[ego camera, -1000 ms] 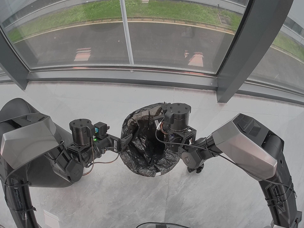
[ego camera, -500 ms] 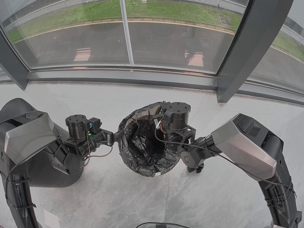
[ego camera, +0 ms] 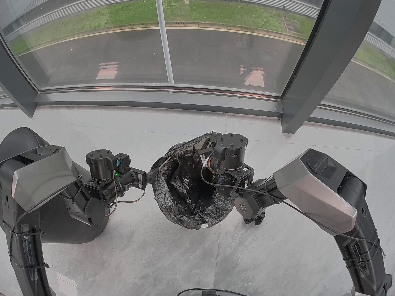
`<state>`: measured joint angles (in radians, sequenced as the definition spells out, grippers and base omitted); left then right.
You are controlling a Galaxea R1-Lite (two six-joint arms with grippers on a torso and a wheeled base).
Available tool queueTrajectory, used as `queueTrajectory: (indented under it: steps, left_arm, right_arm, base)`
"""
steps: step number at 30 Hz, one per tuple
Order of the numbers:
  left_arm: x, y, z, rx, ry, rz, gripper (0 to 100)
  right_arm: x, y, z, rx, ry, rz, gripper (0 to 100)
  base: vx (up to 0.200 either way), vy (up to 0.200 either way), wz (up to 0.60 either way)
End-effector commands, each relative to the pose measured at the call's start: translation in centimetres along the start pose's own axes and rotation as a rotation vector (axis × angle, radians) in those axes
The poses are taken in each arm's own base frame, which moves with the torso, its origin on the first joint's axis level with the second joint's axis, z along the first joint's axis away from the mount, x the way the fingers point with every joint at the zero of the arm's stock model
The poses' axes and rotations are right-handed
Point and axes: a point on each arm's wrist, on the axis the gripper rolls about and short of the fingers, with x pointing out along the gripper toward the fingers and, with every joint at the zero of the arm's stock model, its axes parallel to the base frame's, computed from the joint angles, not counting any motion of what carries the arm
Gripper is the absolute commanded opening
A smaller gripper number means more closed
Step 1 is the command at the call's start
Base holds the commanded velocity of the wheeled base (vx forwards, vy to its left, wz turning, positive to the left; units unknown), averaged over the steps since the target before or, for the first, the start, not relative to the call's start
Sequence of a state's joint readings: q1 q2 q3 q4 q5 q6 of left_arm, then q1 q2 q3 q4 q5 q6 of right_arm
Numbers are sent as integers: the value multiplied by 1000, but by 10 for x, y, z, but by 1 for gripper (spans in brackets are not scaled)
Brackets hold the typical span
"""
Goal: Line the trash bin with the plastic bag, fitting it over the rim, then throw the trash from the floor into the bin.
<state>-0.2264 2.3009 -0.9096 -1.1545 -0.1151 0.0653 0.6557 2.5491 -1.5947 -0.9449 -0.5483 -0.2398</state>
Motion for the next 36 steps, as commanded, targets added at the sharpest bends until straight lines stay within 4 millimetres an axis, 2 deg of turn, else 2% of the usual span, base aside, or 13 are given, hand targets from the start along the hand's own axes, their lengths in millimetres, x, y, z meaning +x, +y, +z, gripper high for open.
queueTrajectory:
  steps: [1,12,25,32,33,36]
  left_arm:
    - [2,3,-5,-2,10,6,100]
    - [0,5,-9,-9,26,11,100]
    - [4,4,-32,-18,51,10,100]
    - [4,4,-31,-19,47,8,100]
    - [4,4,-31,-21,47,8,100]
    - [4,4,-31,-21,45,9,100]
  right_arm:
    - [0,2,-3,-4,4,3,0]
    - [1,2,-4,-2,2,2,0]
    - [1,3,-7,-4,7,2,0]
    - [2,3,-5,-1,2,0,0]
    - [2,3,-5,-1,2,0,100]
    - [2,3,-5,-2,2,0,100]
  base:
    - [0,0,0]
    - [0,0,0]
    - [0,0,0]
    - [0,0,0]
    - [0,0,0]
    - [0,0,0]
